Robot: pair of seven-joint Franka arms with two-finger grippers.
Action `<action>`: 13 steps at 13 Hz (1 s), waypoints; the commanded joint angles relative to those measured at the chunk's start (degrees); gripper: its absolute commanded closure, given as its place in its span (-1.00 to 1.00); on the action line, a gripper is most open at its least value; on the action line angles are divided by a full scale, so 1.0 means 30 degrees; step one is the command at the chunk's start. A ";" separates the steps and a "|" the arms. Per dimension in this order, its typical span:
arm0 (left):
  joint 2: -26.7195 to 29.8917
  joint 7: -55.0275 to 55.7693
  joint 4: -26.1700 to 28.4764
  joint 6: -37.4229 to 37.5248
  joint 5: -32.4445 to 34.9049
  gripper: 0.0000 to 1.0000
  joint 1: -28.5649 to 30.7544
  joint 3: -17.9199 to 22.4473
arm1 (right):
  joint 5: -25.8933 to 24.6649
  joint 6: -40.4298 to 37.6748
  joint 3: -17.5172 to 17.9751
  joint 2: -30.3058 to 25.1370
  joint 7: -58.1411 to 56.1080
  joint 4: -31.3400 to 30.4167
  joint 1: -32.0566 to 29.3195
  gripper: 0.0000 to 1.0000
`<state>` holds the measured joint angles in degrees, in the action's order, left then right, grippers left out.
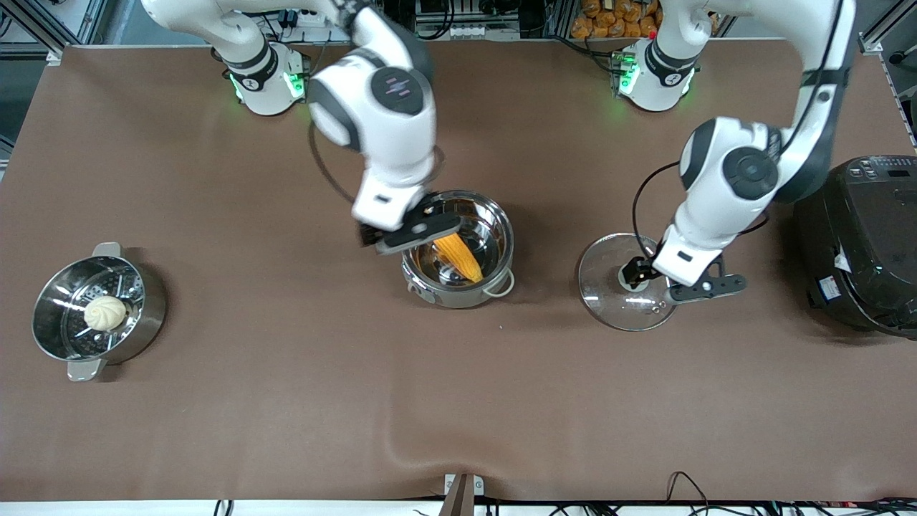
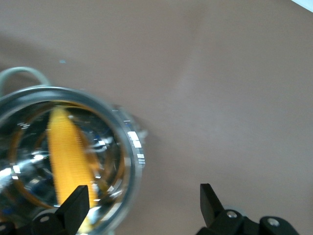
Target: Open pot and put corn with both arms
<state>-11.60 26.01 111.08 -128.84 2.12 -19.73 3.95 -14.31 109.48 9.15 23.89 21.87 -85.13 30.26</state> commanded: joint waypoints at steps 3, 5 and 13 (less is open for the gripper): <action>0.1288 -0.1080 -0.3530 0.5142 0.0406 -1.00 0.0191 -0.0029 | 0.1546 -0.2271 0.0290 -0.1018 -0.3092 -0.0423 -0.3984 -1.00; 0.1319 -0.1169 -0.5609 0.7953 0.0406 -1.00 0.0191 0.0059 | 0.2569 -0.3092 0.0261 -0.1748 -0.4500 -0.0510 -0.5860 -1.00; 0.2841 -0.3920 -0.8490 1.2973 0.0290 -1.00 0.2208 -0.0115 | 0.3682 -0.6637 -0.0145 -0.6668 -0.5092 -0.0978 -1.0175 -1.00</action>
<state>-4.59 16.44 85.82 -92.30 2.15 -14.79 4.36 -6.52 90.96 8.82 9.49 7.21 -85.10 1.88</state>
